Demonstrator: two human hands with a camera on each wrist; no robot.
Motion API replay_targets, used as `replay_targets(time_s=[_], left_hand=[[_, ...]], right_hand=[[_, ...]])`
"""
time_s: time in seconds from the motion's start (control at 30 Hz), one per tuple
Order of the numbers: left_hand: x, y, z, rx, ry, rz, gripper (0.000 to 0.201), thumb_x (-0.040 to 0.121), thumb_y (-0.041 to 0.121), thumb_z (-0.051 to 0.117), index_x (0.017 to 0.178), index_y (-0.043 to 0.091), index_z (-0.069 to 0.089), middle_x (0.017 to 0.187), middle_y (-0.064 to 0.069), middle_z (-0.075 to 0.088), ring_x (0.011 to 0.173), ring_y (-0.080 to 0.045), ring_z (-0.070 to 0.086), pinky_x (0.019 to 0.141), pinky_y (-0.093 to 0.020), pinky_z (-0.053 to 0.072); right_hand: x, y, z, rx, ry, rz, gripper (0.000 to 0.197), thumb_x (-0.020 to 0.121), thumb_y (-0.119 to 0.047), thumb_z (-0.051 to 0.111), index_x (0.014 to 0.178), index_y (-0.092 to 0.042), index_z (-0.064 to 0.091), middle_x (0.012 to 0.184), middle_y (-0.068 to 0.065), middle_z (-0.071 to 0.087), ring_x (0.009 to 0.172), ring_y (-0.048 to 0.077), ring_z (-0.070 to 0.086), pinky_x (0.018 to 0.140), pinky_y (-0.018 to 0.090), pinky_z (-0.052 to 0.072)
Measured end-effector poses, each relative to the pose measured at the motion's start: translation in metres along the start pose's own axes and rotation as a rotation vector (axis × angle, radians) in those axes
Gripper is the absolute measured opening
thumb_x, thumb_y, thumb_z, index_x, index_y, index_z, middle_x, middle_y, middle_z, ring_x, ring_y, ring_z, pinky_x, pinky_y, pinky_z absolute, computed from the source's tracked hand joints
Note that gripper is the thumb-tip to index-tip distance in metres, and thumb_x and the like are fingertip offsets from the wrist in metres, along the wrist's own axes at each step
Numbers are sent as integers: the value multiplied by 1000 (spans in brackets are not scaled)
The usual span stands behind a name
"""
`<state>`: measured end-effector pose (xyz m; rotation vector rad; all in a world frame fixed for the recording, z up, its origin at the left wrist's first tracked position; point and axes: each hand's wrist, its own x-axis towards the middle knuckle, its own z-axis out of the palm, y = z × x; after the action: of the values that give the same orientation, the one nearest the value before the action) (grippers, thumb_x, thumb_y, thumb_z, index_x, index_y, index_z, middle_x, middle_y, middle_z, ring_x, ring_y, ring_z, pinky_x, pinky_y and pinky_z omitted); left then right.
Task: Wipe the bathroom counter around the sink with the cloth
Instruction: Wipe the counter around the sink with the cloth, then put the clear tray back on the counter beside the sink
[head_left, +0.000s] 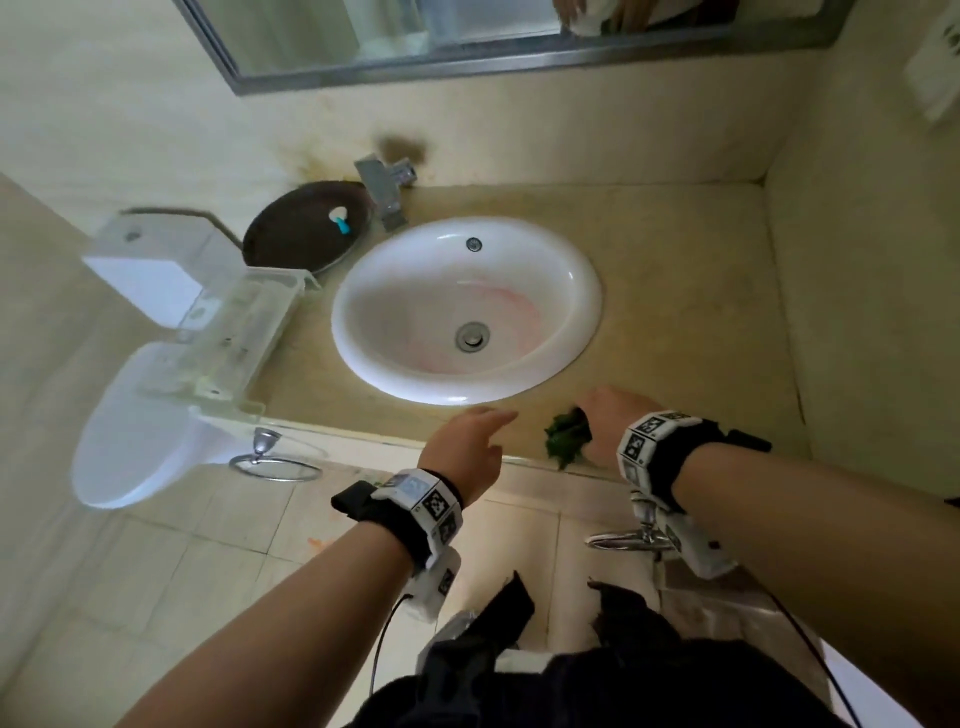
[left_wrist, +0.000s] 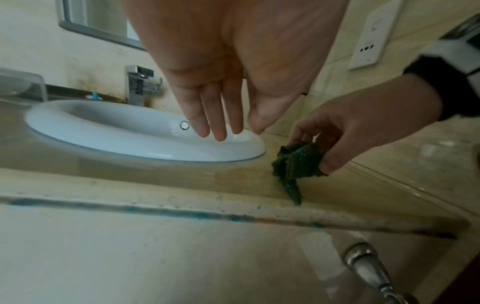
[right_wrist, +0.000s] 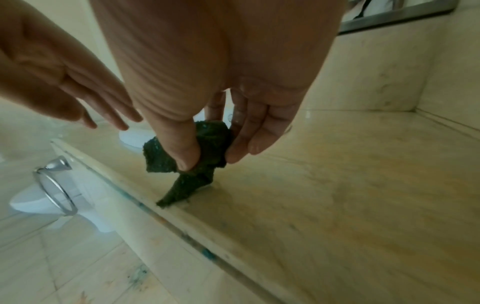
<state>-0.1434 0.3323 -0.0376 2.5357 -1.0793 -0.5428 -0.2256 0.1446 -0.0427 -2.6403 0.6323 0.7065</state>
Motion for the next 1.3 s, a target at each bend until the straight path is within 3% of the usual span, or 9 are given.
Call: replay_targets(time_s=[0.27, 0.43, 0.53, 0.67, 0.8, 0.97, 1.07, 1.2, 1.3], left_hand=[[-28, -55, -30, -4, 40, -94, 60, 87, 21, 60, 142, 33, 38, 139, 5, 48, 124, -16, 49, 103, -32, 41], [-31, -113, -55, -9, 81, -187, 62, 88, 25, 58, 145, 27, 33, 141, 2, 46, 124, -18, 48, 102, -30, 39], [-25, -156, -78, -46, 105, -207, 60, 89, 30, 58, 144, 30, 34, 138, 1, 49, 119, -18, 50, 100, -29, 39], [-10, -218, -118, -29, 80, -207, 59, 91, 27, 56, 145, 29, 33, 143, 2, 44, 128, -18, 45, 105, -30, 36], [15, -284, -162, -23, 54, -159, 57, 91, 26, 55, 144, 31, 34, 139, 1, 49, 124, -20, 48, 103, -34, 41], [51, -356, -212, 19, 101, -98, 52, 91, 25, 54, 141, 30, 41, 139, 3, 49, 125, -19, 48, 104, -34, 39], [68, -395, -232, 58, 106, -165, 55, 90, 25, 57, 142, 25, 40, 142, -1, 46, 130, -22, 42, 108, -36, 35], [88, -442, -247, 112, 103, -288, 62, 84, 32, 62, 140, 18, 39, 141, -8, 45, 128, -29, 43, 106, -43, 39], [93, -463, -253, -22, 26, -388, 76, 82, 39, 67, 145, 17, 30, 143, -10, 44, 128, -29, 44, 105, -40, 40]], right_hand=[[14, -93, -15, 131, 153, -228, 42, 73, -32, 67, 113, -22, 56, 108, 5, 56, 96, 27, 59, 83, 34, 50], [43, -169, -13, 178, 179, -317, 39, 71, -31, 68, 107, -21, 60, 102, 4, 60, 90, 24, 59, 72, 27, 43], [69, -211, -15, 181, 188, -325, 33, 71, -31, 69, 102, -20, 63, 96, 1, 63, 90, 21, 61, 73, 27, 46], [112, -268, -15, 158, 136, -273, 45, 72, -32, 71, 115, -22, 58, 108, 3, 61, 98, 24, 59, 81, 29, 46], [157, -319, -20, 80, 62, -183, 57, 80, -28, 68, 132, -22, 48, 125, 10, 51, 114, 30, 52, 95, 34, 44], [191, -370, -35, 22, 94, -60, 41, 86, -24, 56, 126, -17, 51, 124, 9, 49, 112, 31, 52, 94, 38, 47], [202, -394, -43, 132, 79, 15, 32, 91, -27, 50, 119, -11, 54, 120, 9, 57, 107, 28, 56, 90, 36, 48], [217, -417, -46, 298, 21, 96, 48, 94, -39, 47, 133, -11, 45, 127, 10, 56, 112, 29, 55, 96, 37, 45], [228, -426, -38, 424, -44, 186, 56, 91, -47, 48, 134, -11, 45, 127, 12, 58, 111, 32, 58, 97, 40, 46]])
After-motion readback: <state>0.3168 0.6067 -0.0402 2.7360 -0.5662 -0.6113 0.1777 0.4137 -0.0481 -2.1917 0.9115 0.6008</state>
